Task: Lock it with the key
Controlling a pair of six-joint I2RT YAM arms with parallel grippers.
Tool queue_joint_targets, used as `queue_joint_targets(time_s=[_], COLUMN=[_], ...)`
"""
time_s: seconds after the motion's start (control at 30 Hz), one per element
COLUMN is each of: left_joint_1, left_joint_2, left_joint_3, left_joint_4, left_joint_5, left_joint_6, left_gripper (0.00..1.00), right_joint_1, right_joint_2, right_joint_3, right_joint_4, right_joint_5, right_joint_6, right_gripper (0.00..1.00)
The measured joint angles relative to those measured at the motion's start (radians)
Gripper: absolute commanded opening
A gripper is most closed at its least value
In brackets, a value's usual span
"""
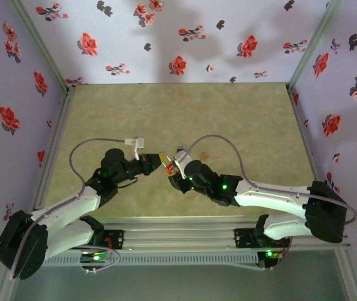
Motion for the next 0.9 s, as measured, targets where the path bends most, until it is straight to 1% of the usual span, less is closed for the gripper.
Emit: queue_joint_targets(time_s=[0.37,0.63,0.9], left_joint_1=[-0.011,-0.011,-0.011], left_joint_2=[-0.135,-0.114,-0.092], left_joint_3=[-0.051,-0.051,-0.046], left_joint_4=[-0.001,0.014,-0.003], left_joint_5=[-0.042,-0.037,-0.039], left_joint_6=[-0.001,-0.002,-0.001], left_gripper=[0.0,0.0,0.0], right_joint_1=[0.006,0.007,0.024], right_joint_2=[-0.05,-0.048,-0.032], right_joint_3=[-0.051,-0.052,-0.052], right_joint_4=[0.107,0.105,0.097], right_joint_5=[-0.05,-0.047,-0.008], right_joint_6=[-0.01,-0.01,-0.01], right_gripper=[0.0,0.0,0.0])
